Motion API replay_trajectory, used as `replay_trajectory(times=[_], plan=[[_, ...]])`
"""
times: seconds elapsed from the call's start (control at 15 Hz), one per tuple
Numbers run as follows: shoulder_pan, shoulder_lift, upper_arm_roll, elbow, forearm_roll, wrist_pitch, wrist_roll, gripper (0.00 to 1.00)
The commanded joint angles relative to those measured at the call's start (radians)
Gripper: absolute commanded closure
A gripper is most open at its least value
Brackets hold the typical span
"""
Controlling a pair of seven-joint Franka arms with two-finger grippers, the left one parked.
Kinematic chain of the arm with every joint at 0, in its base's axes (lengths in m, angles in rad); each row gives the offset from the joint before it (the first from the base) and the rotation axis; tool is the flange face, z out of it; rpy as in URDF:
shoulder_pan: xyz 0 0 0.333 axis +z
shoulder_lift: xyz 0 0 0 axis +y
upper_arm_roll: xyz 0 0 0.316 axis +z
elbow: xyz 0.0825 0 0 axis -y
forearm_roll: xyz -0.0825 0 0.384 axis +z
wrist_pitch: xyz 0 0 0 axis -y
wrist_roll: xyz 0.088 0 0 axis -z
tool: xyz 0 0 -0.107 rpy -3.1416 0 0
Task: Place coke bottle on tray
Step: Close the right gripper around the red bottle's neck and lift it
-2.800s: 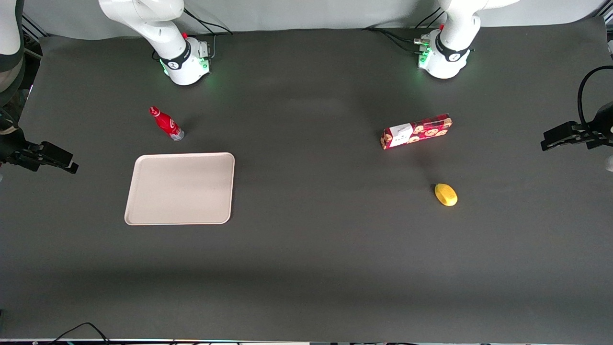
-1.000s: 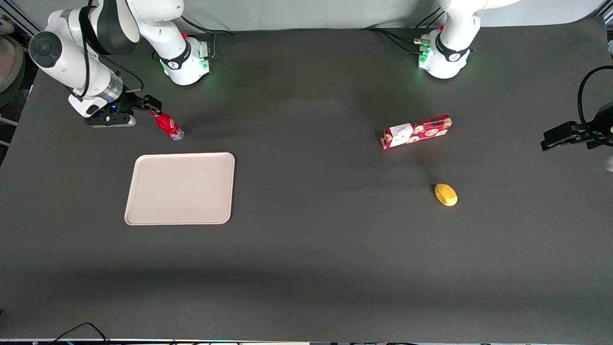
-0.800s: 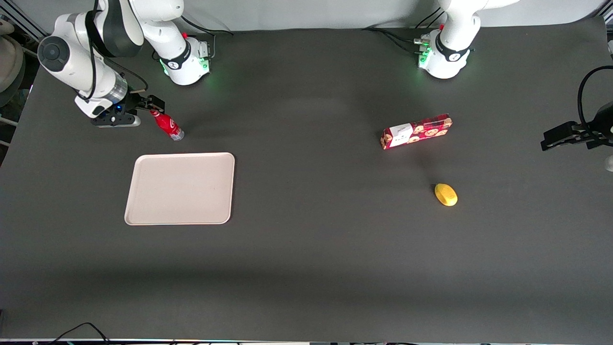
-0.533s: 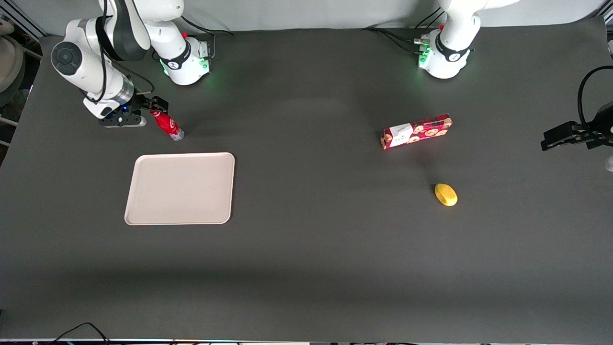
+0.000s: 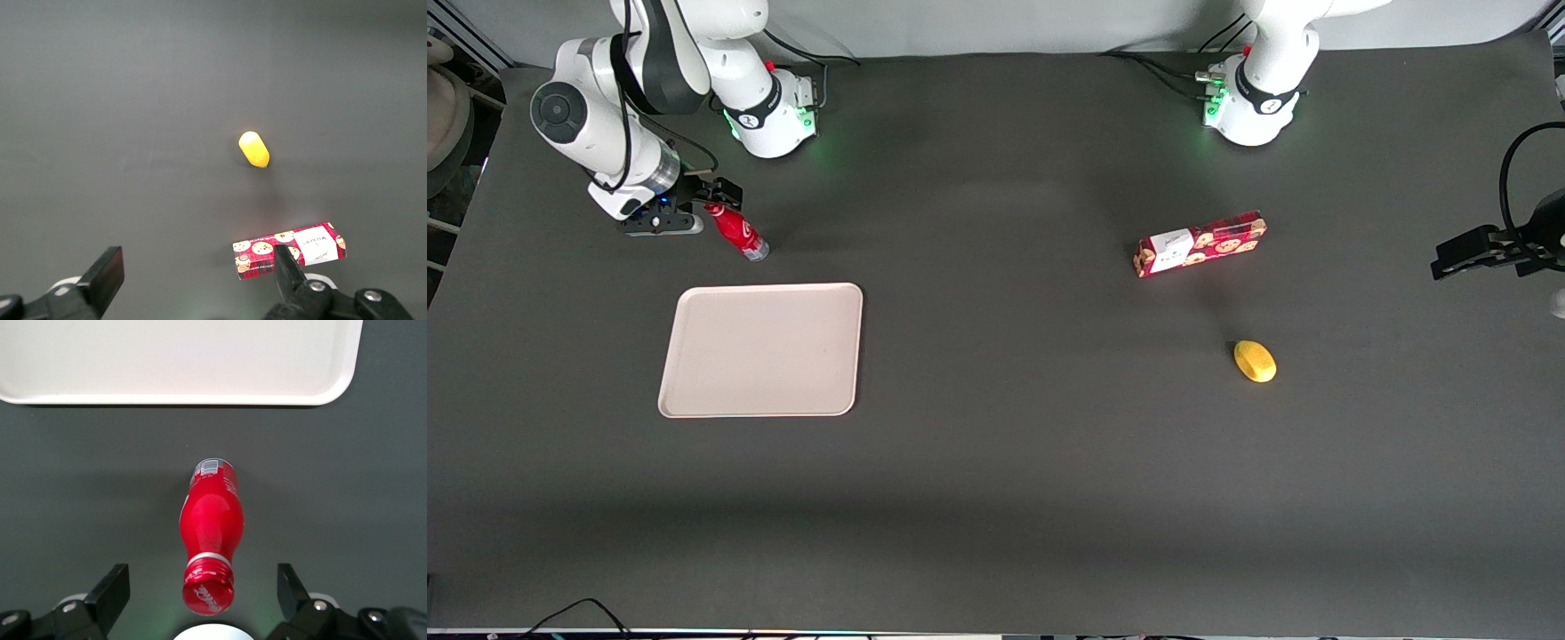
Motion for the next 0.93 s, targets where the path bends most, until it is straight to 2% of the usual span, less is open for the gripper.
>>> replay_trajectory(times=[0.0,0.33,0.47,0.73,0.87], plan=[[-0.007,0.006,-0.009,-0.026,-0.014,0.033,-0.023,0.12],[-0.01,0.01,-0.009,-0.026,-0.016,0.033,-0.023,0.21],[-0.009,0.01,-0.009,-0.026,-0.016,0.033,-0.023,0.28],[-0.009,0.026,-0.009,-0.025,-0.016,0.04,-0.02,0.63],[-0.01,0.03,-0.009,-0.025,-0.016,0.043,-0.017,0.76]])
